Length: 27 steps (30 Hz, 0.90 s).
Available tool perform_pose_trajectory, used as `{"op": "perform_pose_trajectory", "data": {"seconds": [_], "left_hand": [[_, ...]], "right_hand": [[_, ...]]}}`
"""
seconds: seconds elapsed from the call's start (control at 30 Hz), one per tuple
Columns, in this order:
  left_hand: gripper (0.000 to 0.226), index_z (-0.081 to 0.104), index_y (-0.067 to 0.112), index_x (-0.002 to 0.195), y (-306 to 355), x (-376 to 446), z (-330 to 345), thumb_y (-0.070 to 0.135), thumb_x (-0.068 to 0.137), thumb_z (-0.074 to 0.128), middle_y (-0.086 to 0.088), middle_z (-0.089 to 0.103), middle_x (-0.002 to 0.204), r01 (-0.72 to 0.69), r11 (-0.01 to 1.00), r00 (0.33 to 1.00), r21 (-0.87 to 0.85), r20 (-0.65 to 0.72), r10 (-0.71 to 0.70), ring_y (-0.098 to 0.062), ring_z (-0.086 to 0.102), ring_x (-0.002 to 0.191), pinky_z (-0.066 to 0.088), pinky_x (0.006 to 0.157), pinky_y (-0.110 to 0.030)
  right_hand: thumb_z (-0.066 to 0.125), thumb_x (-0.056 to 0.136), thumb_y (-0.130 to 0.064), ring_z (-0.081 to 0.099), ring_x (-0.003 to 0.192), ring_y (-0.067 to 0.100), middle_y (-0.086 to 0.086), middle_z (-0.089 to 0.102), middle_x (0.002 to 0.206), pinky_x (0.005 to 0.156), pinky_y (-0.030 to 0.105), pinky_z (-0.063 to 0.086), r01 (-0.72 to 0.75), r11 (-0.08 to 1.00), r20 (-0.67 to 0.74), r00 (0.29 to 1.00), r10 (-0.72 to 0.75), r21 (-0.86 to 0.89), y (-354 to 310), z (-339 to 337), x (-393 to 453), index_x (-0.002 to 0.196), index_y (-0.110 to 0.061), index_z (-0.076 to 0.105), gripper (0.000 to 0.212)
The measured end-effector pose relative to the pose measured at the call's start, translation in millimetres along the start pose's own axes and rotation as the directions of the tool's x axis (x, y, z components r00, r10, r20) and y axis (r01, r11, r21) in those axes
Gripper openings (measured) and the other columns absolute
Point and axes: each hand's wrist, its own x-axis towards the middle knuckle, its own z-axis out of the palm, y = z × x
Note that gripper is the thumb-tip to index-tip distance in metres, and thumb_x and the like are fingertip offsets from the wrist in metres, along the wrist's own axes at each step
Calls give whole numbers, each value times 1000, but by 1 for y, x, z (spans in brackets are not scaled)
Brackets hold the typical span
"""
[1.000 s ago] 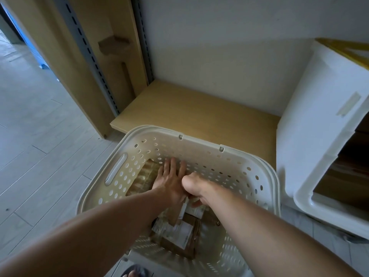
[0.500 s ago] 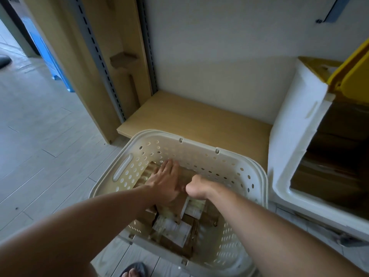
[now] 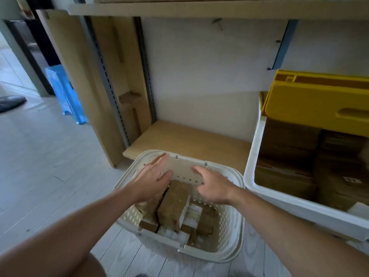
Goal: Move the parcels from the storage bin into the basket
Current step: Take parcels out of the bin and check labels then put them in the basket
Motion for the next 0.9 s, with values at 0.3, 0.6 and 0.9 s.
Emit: {"op": "perform_pose_trajectory", "data": {"seconds": [0.3,0.6,0.9], "left_hand": [[56,23,27,160,70,-17,-10,35,106,37,19,24,162,-277,953,953,-120,-163,256,9,17,146,15,119,-18],[53,45,20,150,176,18,40,39,101,36,8,42,155,-569,794,801,-212,-362,477,-1,35,144,30,117,-19],[46,43,26,150,257,52,93,31,104,40,17,40,154,-488,781,872,-390,-250,420,7,33,140,31,118,-26]], "right_hand": [[60,88,-1,52,126,0,-14,48,150,83,8,50,196,962,-262,955,-143,190,15,-50,-62,153,-33,37,76],[60,87,-11,44,138,-1,-28,46,149,106,28,44,229,952,-437,891,-121,203,44,-96,-117,152,-39,37,74],[64,89,-2,41,137,-7,-24,48,147,118,39,38,-11,958,-582,792,183,286,146,-136,-193,151,-34,40,74]]}}
